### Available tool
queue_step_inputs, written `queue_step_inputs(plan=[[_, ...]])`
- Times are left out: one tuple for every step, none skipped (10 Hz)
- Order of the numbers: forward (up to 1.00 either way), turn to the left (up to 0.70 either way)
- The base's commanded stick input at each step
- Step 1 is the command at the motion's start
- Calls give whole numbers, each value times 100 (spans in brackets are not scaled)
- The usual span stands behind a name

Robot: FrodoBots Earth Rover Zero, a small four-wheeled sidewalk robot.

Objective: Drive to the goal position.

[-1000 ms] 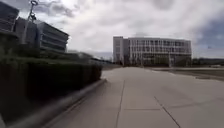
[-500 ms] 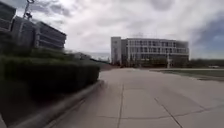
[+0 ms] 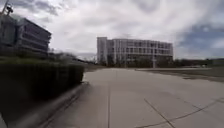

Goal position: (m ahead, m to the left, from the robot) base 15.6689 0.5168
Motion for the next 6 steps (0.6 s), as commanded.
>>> queue_step_inputs(plan=[[53,1],[53,1],[53,1],[53,1],[53,1],[53,1]])
